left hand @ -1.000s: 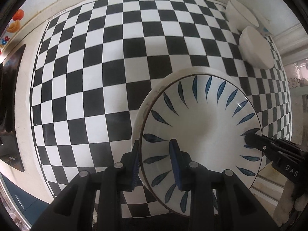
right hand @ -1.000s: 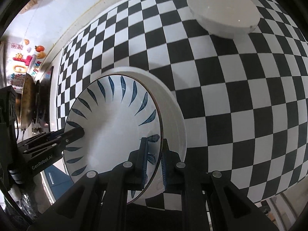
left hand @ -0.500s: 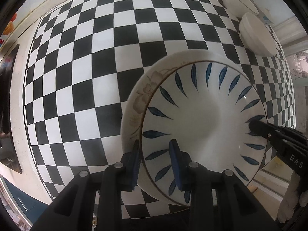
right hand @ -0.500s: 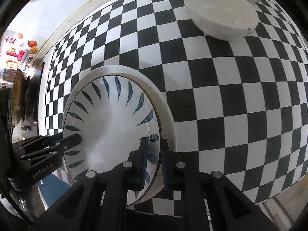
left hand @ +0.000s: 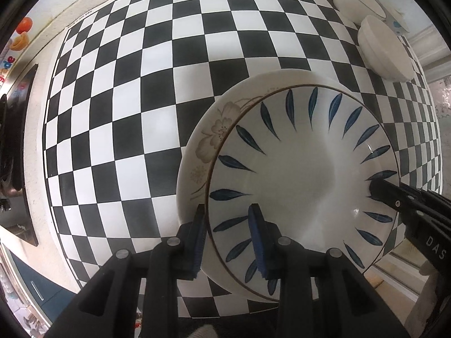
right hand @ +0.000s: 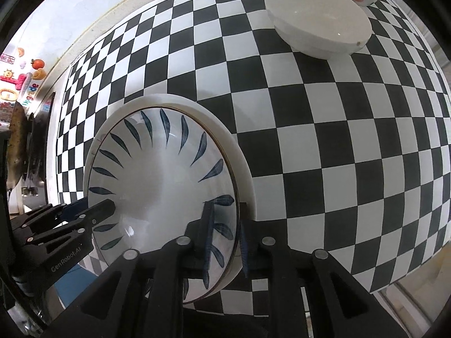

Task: Organize plates and bowls
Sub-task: 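Open both tools and raise them away from the plate stack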

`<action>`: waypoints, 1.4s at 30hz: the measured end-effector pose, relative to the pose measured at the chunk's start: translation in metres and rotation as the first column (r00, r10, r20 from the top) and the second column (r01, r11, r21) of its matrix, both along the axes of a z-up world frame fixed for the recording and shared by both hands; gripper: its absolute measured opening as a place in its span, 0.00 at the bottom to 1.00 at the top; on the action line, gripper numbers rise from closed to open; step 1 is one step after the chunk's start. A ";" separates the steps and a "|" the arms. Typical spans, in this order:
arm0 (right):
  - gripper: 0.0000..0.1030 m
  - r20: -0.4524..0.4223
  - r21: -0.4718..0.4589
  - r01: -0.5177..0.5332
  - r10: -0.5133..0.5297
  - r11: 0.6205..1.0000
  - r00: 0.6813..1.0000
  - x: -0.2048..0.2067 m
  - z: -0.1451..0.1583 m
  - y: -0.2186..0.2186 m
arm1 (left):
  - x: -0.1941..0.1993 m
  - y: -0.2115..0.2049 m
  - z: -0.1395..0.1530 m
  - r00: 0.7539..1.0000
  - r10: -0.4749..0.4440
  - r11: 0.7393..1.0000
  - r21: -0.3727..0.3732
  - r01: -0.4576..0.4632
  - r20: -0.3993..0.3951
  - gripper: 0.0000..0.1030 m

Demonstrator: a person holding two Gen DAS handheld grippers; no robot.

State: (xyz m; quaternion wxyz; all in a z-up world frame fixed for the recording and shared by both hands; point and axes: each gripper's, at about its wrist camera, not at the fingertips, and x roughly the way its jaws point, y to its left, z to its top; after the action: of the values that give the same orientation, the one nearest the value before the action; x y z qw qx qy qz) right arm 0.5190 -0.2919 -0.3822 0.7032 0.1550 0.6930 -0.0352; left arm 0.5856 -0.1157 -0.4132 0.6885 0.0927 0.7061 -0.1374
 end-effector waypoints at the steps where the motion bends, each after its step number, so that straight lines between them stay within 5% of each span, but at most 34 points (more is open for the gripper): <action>1: 0.21 -0.002 -0.004 0.001 -0.001 1.000 1.000 0.000 0.000 0.001 | -0.001 0.001 0.000 1.000 -0.001 1.000 0.001 0.001 0.001 0.26; 8: 0.26 -0.029 -0.021 -0.009 0.009 1.000 1.000 -0.001 -0.001 0.008 | -0.009 -0.005 0.001 1.000 0.004 1.000 -0.003 -0.004 -0.003 0.38; 15: 0.54 -0.010 -0.047 -0.032 0.032 0.998 0.999 -0.004 0.012 0.020 | -0.018 -0.012 0.019 1.000 0.003 1.000 -0.024 -0.002 0.028 0.77; 19: 0.78 0.008 -0.077 -0.043 0.044 0.996 0.999 -0.007 0.025 0.023 | -0.021 -0.014 0.031 0.998 0.008 1.000 -0.023 -0.007 0.061 0.78; 27: 0.84 0.035 -0.085 -0.007 0.010 0.996 0.999 -0.017 0.060 0.015 | -0.027 -0.014 0.074 0.993 0.016 1.000 -0.027 -0.012 0.120 0.78; 42: 0.85 0.237 -0.102 0.031 -0.006 0.994 0.972 -0.055 0.239 0.019 | -0.048 0.004 0.201 0.984 -0.002 0.997 -0.081 0.016 0.177 0.78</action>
State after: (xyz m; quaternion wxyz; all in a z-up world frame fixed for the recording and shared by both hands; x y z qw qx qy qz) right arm 0.4640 -0.2726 -0.1434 0.7875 0.1272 0.6001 -0.0595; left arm 0.5373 -0.1114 -0.2124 0.7509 0.0796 0.6357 -0.1606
